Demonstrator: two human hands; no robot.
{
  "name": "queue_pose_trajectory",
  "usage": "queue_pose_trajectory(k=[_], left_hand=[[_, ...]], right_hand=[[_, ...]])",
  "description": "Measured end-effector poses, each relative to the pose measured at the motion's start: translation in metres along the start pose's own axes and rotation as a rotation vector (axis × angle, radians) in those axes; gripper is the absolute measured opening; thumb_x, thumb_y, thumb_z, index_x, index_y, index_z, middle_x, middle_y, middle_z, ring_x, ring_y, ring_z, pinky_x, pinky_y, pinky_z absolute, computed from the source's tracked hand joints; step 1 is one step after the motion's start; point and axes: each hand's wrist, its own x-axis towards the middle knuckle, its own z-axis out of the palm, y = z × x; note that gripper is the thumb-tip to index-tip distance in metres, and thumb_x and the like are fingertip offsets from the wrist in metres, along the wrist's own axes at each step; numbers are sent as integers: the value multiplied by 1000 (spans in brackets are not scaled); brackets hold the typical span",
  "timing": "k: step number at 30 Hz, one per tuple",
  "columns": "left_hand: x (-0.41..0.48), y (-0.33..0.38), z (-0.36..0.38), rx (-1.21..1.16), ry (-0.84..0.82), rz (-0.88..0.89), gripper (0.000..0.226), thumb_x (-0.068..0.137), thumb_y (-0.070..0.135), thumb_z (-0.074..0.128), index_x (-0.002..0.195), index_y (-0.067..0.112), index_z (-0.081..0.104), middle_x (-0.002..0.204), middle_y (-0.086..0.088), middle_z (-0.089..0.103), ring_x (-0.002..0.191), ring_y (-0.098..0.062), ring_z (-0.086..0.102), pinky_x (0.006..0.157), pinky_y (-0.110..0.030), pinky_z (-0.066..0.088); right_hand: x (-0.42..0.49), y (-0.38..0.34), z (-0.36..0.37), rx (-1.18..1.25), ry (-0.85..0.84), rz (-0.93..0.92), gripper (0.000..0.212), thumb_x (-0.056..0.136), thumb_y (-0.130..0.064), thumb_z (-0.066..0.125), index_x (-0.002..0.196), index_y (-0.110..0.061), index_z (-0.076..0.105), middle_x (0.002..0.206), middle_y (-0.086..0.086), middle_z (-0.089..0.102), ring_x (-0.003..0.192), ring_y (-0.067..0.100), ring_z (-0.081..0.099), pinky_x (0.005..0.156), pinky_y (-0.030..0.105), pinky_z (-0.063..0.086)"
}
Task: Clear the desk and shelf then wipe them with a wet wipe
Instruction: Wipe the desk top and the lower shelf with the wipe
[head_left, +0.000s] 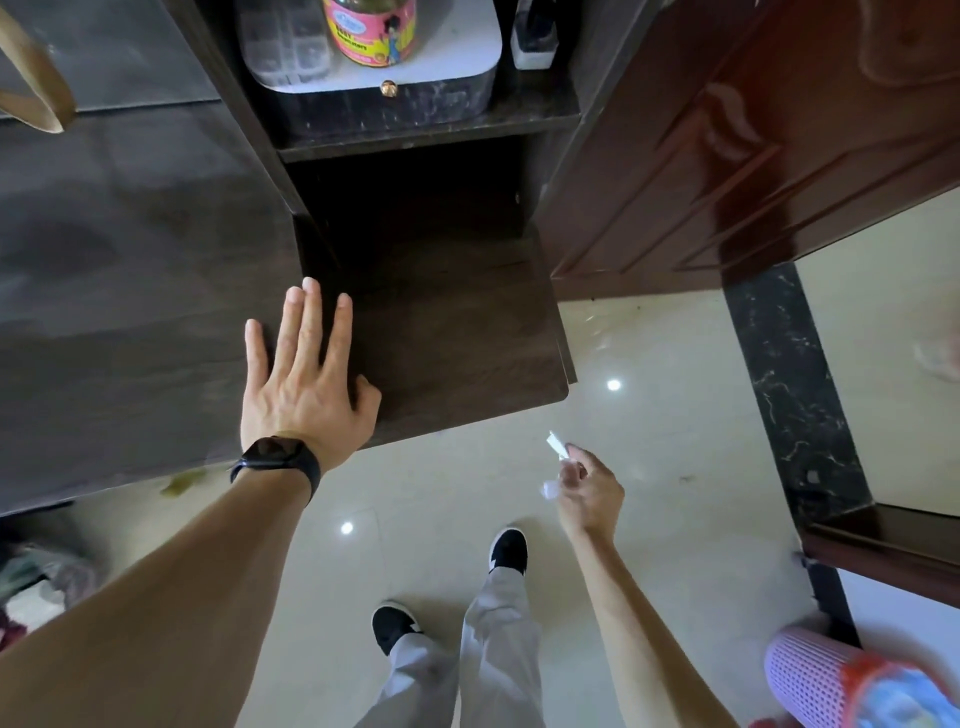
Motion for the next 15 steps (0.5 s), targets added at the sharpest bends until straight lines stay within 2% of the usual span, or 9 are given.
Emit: queue_pose_trajectory(k=[3,6,9,10,12,13,15], left_hand=[[0,1,0,2,5,4,82,87,33,50,157,16,10,165,-11,0,152,-24,-3,121,-54,1],[-1,1,1,5,11,9,83,87,31,53,156,16,12,165,-11,2,152,-25,-1,121,-55,3],[-1,1,1,24,1,-1,83,87,32,53,157,16,11,165,-10,-1,152,-23,-3,121,-54,2],[-1,1,1,29,2,-4,82,87,32,52,157,16,11,165,-10,-1,152,-23,-3,121,-54,2],[-1,2,2,36,12,-12,80,86,33,45,157,16,12,165,-9,0,152,-22,-2,121,-54,4],[-1,3,3,38,15,-16,81,84,34,43,157,16,13,165,-9,1,152,-22,-2,121,-54,4],[0,2,4,44,18,-24,82,82,36,42,157,17,13,165,-9,1,152,-22,-1,121,-54,5]], right_hand=[[6,-11,-21,69,-48,-113,20,94,-14,62,107,-21,75,86,-5,71,84,19,66,70,6,42],[33,-44,-30,29,-24,-282,16,94,-21,65,105,-26,76,82,-4,73,81,17,65,74,20,47],[74,-89,-26,9,-34,-446,22,93,-11,61,102,-23,77,87,-15,70,81,5,61,77,5,40],[90,-105,-22,-27,-27,-514,22,92,-8,61,102,-20,77,92,-12,69,85,6,62,78,2,37],[128,-131,-12,-122,-10,-653,18,91,-7,65,104,-10,77,101,3,67,87,15,63,79,0,35],[148,-142,-6,-173,-20,-709,18,90,-7,67,105,-7,77,104,8,66,87,18,63,80,3,37],[180,-162,5,-294,-75,-781,19,90,-7,66,106,-7,76,106,12,67,88,26,65,81,20,47]])
